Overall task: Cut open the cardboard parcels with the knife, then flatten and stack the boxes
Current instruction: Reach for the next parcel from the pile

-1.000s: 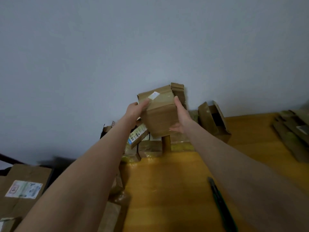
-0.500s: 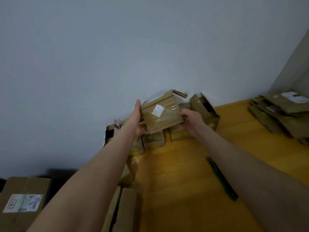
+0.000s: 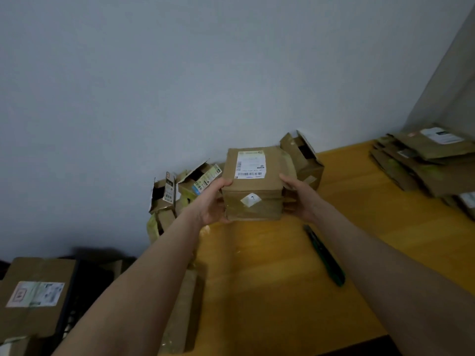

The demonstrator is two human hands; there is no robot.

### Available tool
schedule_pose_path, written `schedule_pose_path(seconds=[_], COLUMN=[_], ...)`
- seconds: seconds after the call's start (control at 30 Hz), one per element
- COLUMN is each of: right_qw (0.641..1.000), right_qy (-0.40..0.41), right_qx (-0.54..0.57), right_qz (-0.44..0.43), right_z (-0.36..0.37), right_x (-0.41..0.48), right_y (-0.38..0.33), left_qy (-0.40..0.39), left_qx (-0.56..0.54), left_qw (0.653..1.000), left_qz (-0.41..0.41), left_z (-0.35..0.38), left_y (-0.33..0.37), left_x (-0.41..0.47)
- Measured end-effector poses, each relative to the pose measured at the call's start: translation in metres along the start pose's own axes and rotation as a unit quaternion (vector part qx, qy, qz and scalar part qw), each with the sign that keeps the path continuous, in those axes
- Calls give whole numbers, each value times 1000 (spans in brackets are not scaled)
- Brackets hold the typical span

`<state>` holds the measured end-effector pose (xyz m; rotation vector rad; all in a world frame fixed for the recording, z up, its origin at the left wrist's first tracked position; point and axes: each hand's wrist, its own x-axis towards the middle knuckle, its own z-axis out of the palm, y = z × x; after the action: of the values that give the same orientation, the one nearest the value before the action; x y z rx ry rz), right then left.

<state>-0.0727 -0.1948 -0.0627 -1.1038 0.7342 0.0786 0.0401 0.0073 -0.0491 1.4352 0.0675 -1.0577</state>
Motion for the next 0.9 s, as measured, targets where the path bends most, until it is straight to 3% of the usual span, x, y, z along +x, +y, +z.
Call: schedule_pose_path(seconds=[0.13, 0.27, 0.37, 0.53, 0.67, 0.77, 0.9], right_qw=[988, 967, 961, 979, 963, 946, 918], right_qy=[77, 128, 102, 45, 57, 48, 49], right_qx=[-123, -194, -230, -185, -259, -318, -394], right_qz=[-44, -102, -114, -68, -38, -25, 15], right_z=[-23, -39, -42, -45, -43, -35, -35], right_x=[0, 3, 3, 5, 12, 15, 20], right_y=[12, 15, 17, 33, 53, 69, 73], left_qy=[58, 47, 18, 25, 9, -2, 29], left_qx=[65, 201, 386, 618, 745, 755, 756], left_qw=[995, 977, 921, 780, 665, 656, 654], left_qz=[44, 46, 45, 88, 55, 8, 8], left_z=[5, 9, 25, 54, 43, 42, 50], left_y=[-8, -5, -2, -29, -49, -63, -68], left_x=[-4, -11, -15, -7, 2, 10, 25])
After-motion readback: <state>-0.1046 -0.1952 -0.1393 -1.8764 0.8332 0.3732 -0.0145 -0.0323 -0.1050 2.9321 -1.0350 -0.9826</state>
